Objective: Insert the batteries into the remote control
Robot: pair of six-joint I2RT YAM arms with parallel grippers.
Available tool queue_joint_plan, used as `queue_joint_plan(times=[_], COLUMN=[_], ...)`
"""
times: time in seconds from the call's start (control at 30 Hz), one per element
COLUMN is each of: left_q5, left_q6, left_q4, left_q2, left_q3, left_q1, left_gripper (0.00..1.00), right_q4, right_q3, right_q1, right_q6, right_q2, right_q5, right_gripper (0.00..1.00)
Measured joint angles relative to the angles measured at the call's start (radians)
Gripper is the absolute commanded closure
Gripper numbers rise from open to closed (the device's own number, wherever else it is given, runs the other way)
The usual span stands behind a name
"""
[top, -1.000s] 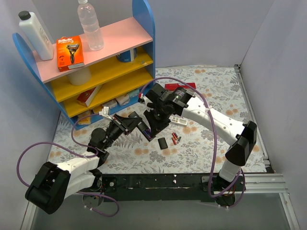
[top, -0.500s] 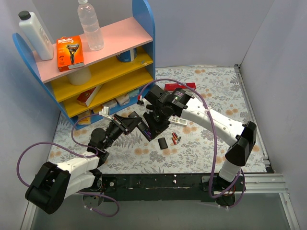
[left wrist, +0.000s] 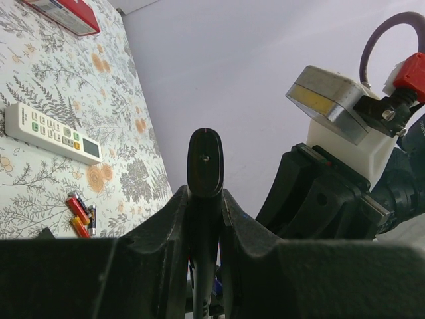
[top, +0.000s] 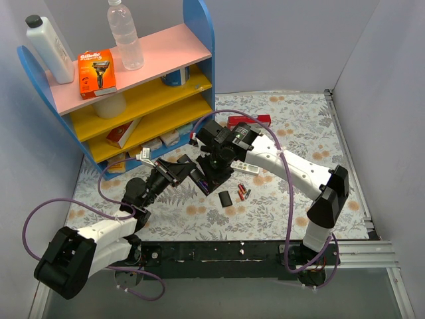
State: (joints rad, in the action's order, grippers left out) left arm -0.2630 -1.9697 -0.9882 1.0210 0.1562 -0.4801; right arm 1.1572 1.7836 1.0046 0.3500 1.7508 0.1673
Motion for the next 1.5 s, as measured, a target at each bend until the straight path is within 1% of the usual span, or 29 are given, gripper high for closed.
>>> queue_joint_plan(times=[0.2, 0.4, 0.5, 0.53, 0.8, 0.83, 0.93, 1.0, 1.03, 1.1, 1.13, 1.2, 1.27, 1.37, 1.47, 1.5], left_q5=[0.0, 0.0, 0.0, -0.001, 0.011, 0.012, 0.015, 0.016, 0.017, 0.02, 0.021, 0.022, 0.026, 0.027, 0.025, 0.023], left_q6=[0.002, -0.005, -0.01, -0.011, -0.026, -0.027, -0.028, -0.028, -0.028, -0.028, -0.028, -0.028, -0.028, -0.028, -0.028, -0.028], left_q4=[0.002, 0.001, 0.002, 0.002, 0.021, 0.026, 0.045, 0.058, 0.063, 0.079, 0.087, 0.104, 0.118, 0.134, 0.153, 0.158], left_q2=[-0.005, -0.005, -0.005, -0.005, -0.017, -0.019, -0.021, -0.021, -0.022, -0.024, -0.027, -0.034, -0.043, -0.056, -0.072, -0.077], left_q3=[0.0, 0.0, 0.0, 0.0, 0.0, 0.0, 0.0, 0.0, 0.0, 0.0, 0.0, 0.0, 0.0, 0.0, 0.002, 0.002], left_q1=[0.0, 0.0, 0.0, -0.001, -0.002, -0.002, -0.002, -0.002, -0.002, -0.002, -0.002, -0.002, -0.003, -0.003, -0.003, -0.003], left_gripper=[1.0, 1.0, 1.0, 1.0, 1.0, 1.0, 1.0, 1.0, 1.0, 1.0, 1.0, 1.0, 1.0, 1.0, 1.0, 1.0], right_q4=[-0.002, -0.008, -0.008, -0.01, -0.009, -0.009, -0.009, -0.009, -0.008, -0.007, -0.005, -0.002, -0.001, -0.01, -0.04, -0.069], right_q3=[0.008, 0.009, 0.01, 0.01, 0.029, 0.029, 0.035, 0.04, 0.043, 0.05, 0.055, 0.072, 0.098, 0.111, 0.074, 0.038], right_q1=[0.005, 0.006, 0.007, 0.008, 0.01, 0.011, 0.011, 0.011, 0.011, 0.011, 0.011, 0.012, 0.012, 0.012, 0.012, 0.012], right_q6=[0.014, 0.017, 0.017, 0.017, 0.013, 0.014, 0.015, 0.015, 0.014, 0.014, 0.014, 0.013, -0.001, -0.054, -0.151, -0.207], right_q2=[0.003, 0.003, 0.003, 0.003, 0.005, 0.005, 0.006, 0.006, 0.006, 0.006, 0.006, 0.006, 0.006, -0.009, -0.058, -0.089], right_q5=[-0.013, -0.016, -0.019, -0.019, -0.026, -0.026, -0.027, -0.028, -0.029, -0.029, -0.03, -0.029, -0.028, -0.025, 0.003, 0.023], right_gripper=[0.98, 0.94, 0.89, 0.85, 0.75, 0.71, 0.63, 0.61, 0.57, 0.54, 0.5, 0.47, 0.45, 0.45, 0.45, 0.45])
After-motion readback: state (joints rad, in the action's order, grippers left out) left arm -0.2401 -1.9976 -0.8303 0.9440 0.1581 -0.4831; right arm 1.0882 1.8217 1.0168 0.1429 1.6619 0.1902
